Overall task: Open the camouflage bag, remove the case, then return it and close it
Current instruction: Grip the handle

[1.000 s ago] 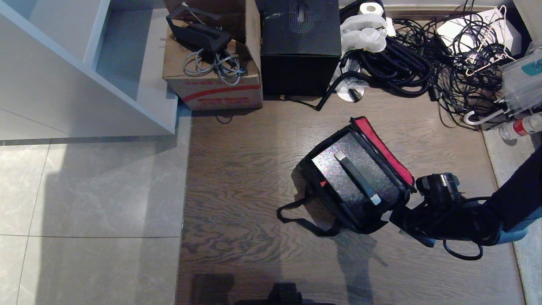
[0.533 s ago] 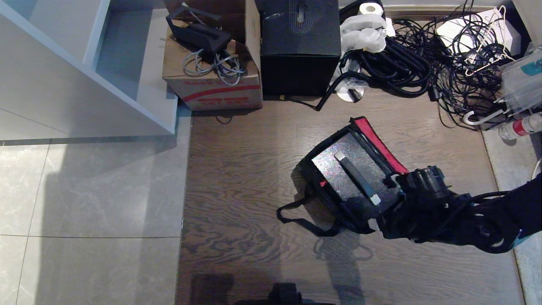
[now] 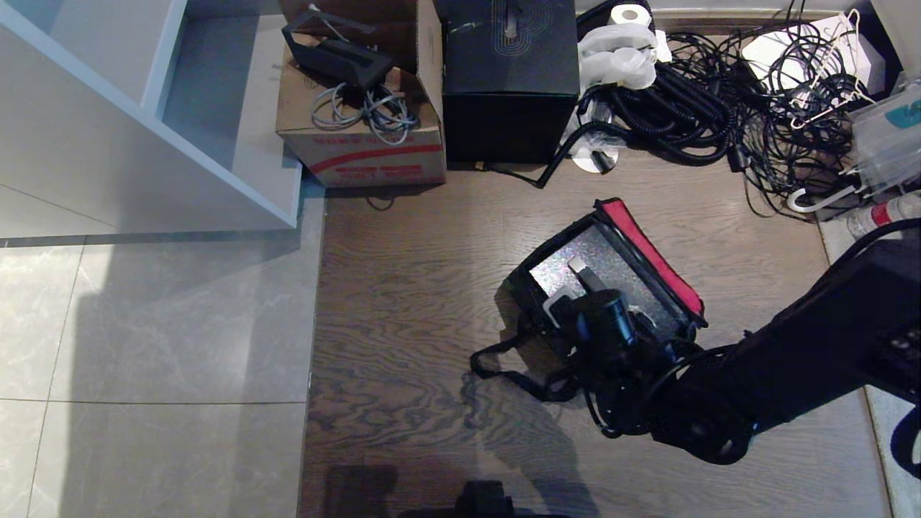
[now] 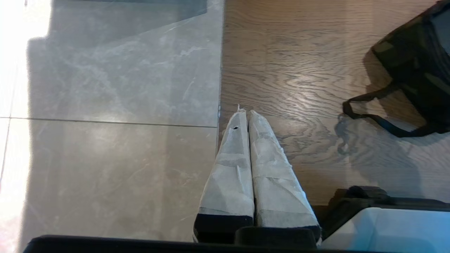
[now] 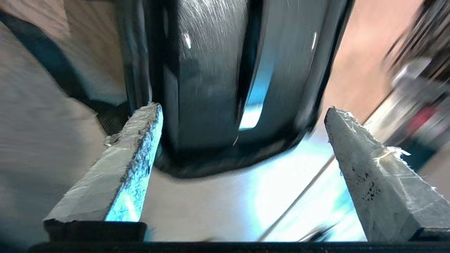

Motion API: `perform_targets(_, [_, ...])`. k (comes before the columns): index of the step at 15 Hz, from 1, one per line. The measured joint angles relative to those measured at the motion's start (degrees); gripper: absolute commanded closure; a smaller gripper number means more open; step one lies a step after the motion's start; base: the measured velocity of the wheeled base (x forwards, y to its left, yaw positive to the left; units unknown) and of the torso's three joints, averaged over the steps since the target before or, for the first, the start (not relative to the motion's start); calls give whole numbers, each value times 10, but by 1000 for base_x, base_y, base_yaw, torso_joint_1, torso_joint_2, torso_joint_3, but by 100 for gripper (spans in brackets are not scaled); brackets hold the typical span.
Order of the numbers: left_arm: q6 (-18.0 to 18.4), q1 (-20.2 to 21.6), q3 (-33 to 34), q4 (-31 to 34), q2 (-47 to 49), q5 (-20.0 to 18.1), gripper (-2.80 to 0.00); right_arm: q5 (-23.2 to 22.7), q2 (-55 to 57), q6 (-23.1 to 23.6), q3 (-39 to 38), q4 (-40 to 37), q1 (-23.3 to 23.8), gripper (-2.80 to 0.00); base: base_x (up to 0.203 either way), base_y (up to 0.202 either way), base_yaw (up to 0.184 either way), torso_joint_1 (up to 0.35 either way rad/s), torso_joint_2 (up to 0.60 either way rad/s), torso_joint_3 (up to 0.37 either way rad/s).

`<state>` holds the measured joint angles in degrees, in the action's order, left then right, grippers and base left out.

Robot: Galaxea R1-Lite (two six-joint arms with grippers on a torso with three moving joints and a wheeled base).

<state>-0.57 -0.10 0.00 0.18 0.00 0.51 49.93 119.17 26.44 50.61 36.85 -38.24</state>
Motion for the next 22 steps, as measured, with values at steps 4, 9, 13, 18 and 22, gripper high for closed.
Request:
perform_targets(4, [0,0,0,0,0,0,0,60,53,132,14,80,2,-280,0,0,0,0,0,0])
perform_targets(9, [0,0,0,0,0,0,0,172,104,124,43,106,8,-280,0,0,0,0,0,0])
perform_targets(13, [0,0,0,0,0,0,0,77,105,62,57,121,5,-280,0,0,0,0,0,0])
perform_targets(18, [0,0,0,0,0,0,0,-318,52,6,28,36,34,-280,0,0,0,0,0,0])
perform_targets(22, [0,0,0,0,0,0,0,-532,17,75,17,5,66,-280,0,0,0,0,0,0])
